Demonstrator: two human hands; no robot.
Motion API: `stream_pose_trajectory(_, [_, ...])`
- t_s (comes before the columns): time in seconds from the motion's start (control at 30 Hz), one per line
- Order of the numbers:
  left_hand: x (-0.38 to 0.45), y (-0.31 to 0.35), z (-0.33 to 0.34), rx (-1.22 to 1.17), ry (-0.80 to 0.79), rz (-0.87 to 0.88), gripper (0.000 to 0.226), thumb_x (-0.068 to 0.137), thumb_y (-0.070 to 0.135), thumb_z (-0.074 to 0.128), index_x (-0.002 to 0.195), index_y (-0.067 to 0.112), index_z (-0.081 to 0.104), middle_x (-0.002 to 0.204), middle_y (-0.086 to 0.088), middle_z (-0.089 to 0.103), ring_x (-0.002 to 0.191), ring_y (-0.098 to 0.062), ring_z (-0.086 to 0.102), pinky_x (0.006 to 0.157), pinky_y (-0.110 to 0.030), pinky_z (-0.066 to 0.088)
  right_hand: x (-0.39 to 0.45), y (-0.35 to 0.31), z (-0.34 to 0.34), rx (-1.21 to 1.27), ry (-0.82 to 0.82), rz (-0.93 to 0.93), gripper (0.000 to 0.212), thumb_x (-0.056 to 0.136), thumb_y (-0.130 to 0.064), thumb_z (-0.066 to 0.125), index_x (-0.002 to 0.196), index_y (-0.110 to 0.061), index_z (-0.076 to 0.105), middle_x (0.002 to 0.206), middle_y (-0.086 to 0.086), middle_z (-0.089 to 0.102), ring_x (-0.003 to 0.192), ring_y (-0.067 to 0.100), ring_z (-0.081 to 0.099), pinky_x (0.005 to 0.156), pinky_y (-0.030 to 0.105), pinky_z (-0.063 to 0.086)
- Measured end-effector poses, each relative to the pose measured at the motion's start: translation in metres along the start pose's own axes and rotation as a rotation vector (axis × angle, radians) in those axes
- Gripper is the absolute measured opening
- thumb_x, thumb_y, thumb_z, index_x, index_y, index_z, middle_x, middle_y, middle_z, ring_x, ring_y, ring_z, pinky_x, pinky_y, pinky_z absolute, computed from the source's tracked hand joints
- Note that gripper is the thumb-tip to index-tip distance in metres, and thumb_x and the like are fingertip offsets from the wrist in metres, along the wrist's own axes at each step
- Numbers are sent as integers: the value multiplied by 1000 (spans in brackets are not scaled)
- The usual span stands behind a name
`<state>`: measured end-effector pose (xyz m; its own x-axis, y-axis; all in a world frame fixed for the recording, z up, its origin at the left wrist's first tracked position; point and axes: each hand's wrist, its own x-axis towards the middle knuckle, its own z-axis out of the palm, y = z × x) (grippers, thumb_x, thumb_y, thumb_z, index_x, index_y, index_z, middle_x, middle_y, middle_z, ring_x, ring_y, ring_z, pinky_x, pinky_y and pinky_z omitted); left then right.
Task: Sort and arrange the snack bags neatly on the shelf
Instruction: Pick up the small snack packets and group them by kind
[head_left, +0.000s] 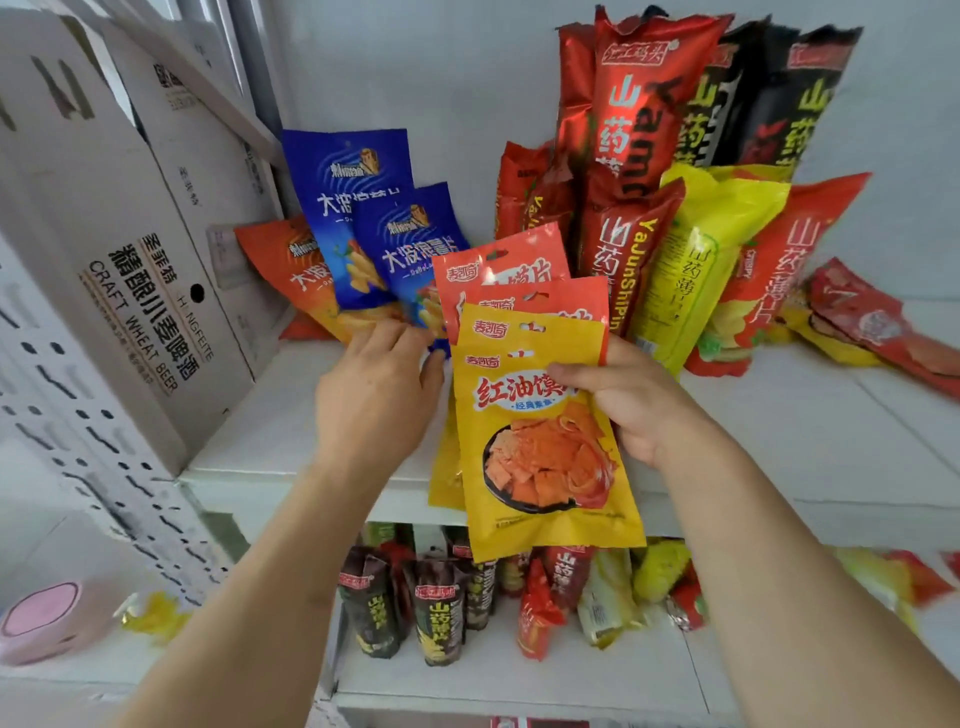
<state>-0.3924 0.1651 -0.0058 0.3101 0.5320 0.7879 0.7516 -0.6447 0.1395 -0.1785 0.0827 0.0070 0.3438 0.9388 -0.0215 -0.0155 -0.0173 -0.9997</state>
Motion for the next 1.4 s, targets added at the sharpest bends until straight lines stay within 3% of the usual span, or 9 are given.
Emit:
stream_pose_trajectory(0.13, [-23, 66, -7, -79, 11, 65, 22, 90, 29, 59, 93, 11, 73, 87, -6, 70, 75, -32, 65, 53, -34, 50, -56, 1, -58, 12, 23, 25, 31, 88, -5, 68, 115, -19, 69, 106, 2, 76, 99, 23, 73, 87, 42, 56])
stream_pose_trajectory(0.3, [-42, 162, -6, -164, -56, 111, 33, 94, 34, 49, 99, 13, 73, 94, -6, 71, 81, -33, 66, 59, -39, 55, -131, 2, -150, 32, 119, 45, 27, 89, -2, 66, 110, -19, 70, 103, 4, 77, 95, 25, 74, 87, 44, 56])
stream_pose_trajectory(0.57, [-49, 308, 17, -275, -41, 201, 22, 89, 28, 59, 93, 14, 74, 90, -3, 71, 77, -29, 67, 54, -33, 51, -203, 8, -286, 69, 342, 89, 27, 88, -5, 68, 114, -16, 69, 101, 7, 77, 92, 28, 74, 84, 45, 57])
stream_pose_trajectory(0.7, [-32, 362, 40, -326, -27, 218, 20, 87, 28, 61, 93, 14, 75, 88, -3, 71, 76, -28, 68, 54, -31, 50, -205, 3, -344, 64, 446, 86, 25, 90, -7, 67, 113, -17, 69, 98, 7, 77, 86, 25, 75, 73, 38, 58])
stream_pose_trajectory(0.83, [-3, 414, 82, -398, 12, 265, 29, 90, 32, 51, 93, 13, 73, 89, -4, 71, 76, -29, 67, 51, -34, 52, -188, -5, -408, 50, 515, 73, 21, 91, -10, 67, 110, -18, 70, 97, 7, 77, 82, 24, 76, 65, 34, 58])
stream_pose_trajectory(1.13, [76, 509, 170, -430, -6, 244, 8, 84, 21, 72, 86, 13, 73, 83, -5, 70, 69, -30, 66, 47, -30, 45, -122, -24, -525, 64, 561, 70, 24, 92, -9, 66, 114, -17, 69, 100, 7, 77, 89, 26, 75, 74, 39, 58])
stream_pose_trajectory(1.4, [108, 546, 227, -371, -63, 188, 19, 88, 28, 62, 95, 15, 73, 91, -4, 72, 74, -30, 68, 53, -28, 43, -53, -14, -609, 49, 510, 106, 21, 92, -10, 67, 110, -19, 70, 97, 6, 78, 84, 23, 76, 68, 36, 58])
